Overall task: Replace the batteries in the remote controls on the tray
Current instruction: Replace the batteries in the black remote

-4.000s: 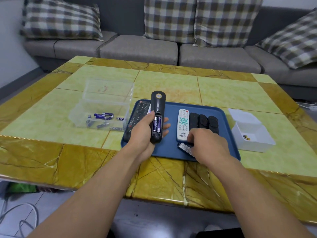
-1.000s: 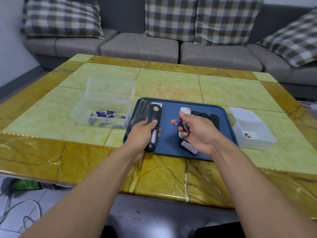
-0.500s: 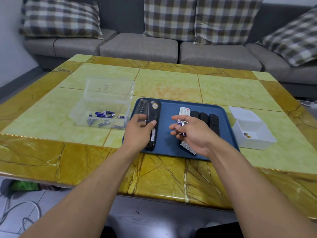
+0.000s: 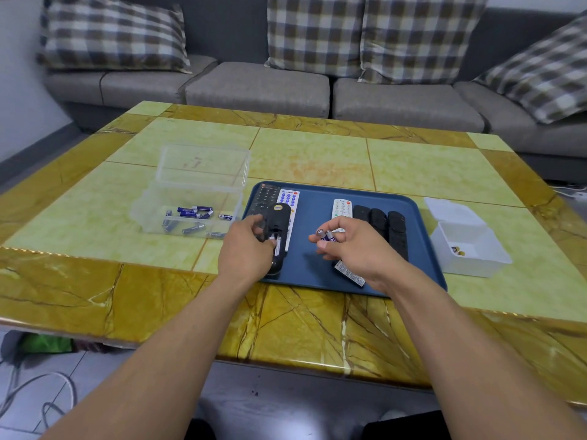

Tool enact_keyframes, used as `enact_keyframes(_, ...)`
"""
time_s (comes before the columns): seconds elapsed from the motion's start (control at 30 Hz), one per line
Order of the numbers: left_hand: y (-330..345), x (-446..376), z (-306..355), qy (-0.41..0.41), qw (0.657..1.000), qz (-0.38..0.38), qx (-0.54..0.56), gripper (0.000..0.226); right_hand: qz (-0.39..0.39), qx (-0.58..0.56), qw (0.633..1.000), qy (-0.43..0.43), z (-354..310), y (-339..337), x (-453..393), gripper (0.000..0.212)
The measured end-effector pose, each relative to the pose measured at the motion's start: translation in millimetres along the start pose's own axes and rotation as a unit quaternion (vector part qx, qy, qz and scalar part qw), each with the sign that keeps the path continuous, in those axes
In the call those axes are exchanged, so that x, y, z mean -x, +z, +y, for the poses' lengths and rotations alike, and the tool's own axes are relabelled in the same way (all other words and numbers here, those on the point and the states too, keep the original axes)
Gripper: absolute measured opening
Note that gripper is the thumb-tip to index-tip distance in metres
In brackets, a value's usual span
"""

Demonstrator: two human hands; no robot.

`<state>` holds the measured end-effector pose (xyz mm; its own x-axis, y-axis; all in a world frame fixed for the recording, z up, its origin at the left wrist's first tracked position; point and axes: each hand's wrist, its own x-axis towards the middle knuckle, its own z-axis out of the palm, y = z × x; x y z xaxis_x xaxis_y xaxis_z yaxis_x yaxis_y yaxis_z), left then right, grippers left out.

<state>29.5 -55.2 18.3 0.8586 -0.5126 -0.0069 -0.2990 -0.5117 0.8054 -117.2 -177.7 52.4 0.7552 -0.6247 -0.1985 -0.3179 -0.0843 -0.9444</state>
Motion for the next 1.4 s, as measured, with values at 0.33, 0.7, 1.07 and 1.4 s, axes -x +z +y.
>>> enact_keyframes(0.33,7.2,7.9,18.5,0.034,0.996,0.048,0.064,0.045,0.052,-0.001,0.999,0.001,-0.3,-6.9,6.1,0.013)
enact_keyframes(0.7,91.8,35.9,83.7,0.122,0.980,-0.049,0.147,0.027,0.301,0.147,0.941,-0.051,15.4,-108.6,26.2,0.023)
enact_keyframes(1.07,110.5,33.7,96.4,0.112,0.978,-0.077,0.158,0.019,0.081,0.513,0.852,0.066,33.1,-198.8,-2.9,0.018)
enact_keyframes(1.4,112.6,26.2,95.7,0.107,0.975,-0.079,0.179,0.020,-0.012,0.540,0.835,0.107,45.6,-213.2,-13.8,0.024)
